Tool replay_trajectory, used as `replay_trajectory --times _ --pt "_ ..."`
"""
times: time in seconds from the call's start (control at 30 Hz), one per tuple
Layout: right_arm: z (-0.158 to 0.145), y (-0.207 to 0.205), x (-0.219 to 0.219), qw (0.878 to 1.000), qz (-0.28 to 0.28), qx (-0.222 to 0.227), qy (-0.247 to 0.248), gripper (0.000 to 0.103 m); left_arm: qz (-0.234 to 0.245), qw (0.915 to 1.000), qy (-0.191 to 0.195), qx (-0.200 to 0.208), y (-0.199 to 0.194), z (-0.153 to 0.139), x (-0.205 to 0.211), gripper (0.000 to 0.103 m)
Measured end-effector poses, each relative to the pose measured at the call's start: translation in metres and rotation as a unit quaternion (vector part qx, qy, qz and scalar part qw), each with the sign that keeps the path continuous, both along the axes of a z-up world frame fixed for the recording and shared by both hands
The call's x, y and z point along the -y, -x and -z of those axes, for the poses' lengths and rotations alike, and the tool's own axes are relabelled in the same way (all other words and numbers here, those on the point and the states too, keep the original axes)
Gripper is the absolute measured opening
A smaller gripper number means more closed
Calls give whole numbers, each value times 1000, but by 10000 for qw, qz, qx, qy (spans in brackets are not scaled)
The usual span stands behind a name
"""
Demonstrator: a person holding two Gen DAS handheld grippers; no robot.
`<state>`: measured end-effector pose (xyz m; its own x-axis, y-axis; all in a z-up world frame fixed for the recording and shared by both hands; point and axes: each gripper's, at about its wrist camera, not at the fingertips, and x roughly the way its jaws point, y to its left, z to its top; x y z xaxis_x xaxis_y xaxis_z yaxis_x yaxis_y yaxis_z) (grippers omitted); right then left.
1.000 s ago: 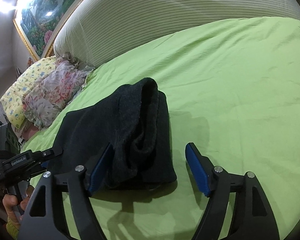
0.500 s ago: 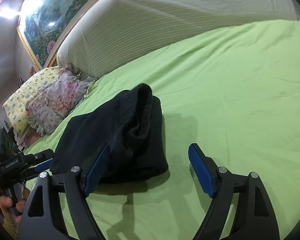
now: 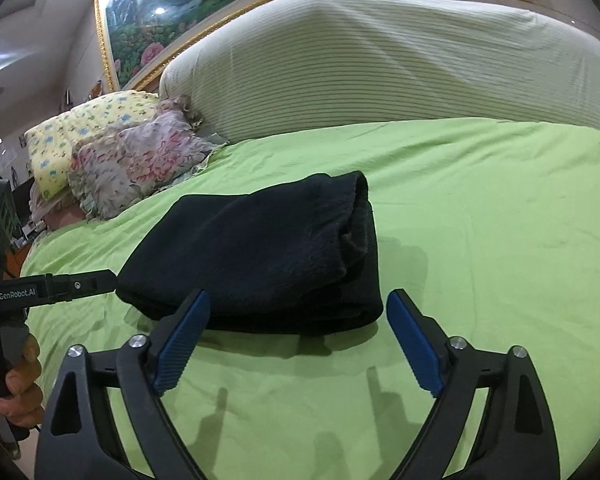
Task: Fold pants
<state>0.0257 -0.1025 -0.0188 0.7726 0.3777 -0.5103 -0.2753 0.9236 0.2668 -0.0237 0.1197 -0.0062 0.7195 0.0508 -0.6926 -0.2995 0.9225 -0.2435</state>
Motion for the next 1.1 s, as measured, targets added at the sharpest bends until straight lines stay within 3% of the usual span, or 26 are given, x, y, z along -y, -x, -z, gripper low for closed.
replay_trajectory --times 0.37,0.67,0.87,1.1 --pt "-3 25 -8 9995 53 224 218 102 141 9962 -852 -138 8 6 28 86" --pt "-2 27 -18 9984 105 247 495 103 34 9941 -1088 -15 14 10 26 86" --pt "2 24 -26 9975 25 157 688 103 262 9921 -1223 38 14 13 33 89" --pt "6 21 -21 9983 56 2 581 103 327 9897 -1390 84 12 17 39 93"
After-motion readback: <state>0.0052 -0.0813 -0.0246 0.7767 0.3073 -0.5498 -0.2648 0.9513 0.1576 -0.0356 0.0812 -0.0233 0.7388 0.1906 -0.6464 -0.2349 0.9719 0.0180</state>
